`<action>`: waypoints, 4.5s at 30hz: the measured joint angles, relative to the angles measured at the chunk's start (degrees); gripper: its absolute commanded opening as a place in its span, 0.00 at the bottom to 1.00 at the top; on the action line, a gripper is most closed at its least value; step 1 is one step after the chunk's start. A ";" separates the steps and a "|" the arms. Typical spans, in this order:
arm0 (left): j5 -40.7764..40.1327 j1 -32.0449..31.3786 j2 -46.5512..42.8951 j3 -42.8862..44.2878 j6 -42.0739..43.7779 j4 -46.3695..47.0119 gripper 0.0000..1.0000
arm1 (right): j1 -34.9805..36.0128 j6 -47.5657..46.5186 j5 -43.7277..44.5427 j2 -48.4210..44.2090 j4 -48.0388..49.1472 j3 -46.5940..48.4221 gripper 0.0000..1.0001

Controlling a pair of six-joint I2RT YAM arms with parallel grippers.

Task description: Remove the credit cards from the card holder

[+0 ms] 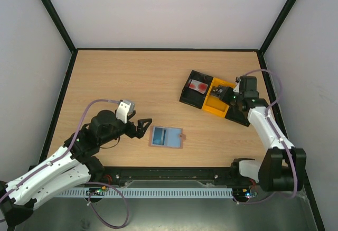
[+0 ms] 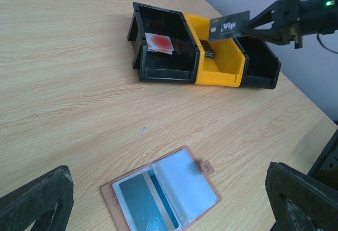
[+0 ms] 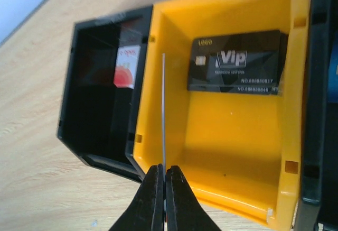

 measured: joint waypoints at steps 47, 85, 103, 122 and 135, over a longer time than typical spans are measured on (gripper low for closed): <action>-1.31 0.00 1.07 0.00 0.37 -1.31 1.00 | -4.33 -6.58 -6.86 29.94 1.18 13.94 0.02; -2.05 0.00 3.10 -0.02 0.35 -1.29 1.00 | -6.38 -2.38 -1.38 28.57 5.84 13.77 0.15; -2.58 0.00 4.26 -0.13 0.15 -1.31 1.00 | -2.78 -0.07 1.49 22.95 6.05 13.00 0.02; -2.80 0.00 5.84 -0.13 0.11 -1.31 1.00 | -1.14 -1.95 13.33 30.27 5.51 12.44 0.02; -6.40 0.02 11.10 -0.13 -3.72 -2.78 1.00 | -0.83 -1.16 9.55 20.37 3.63 10.93 0.33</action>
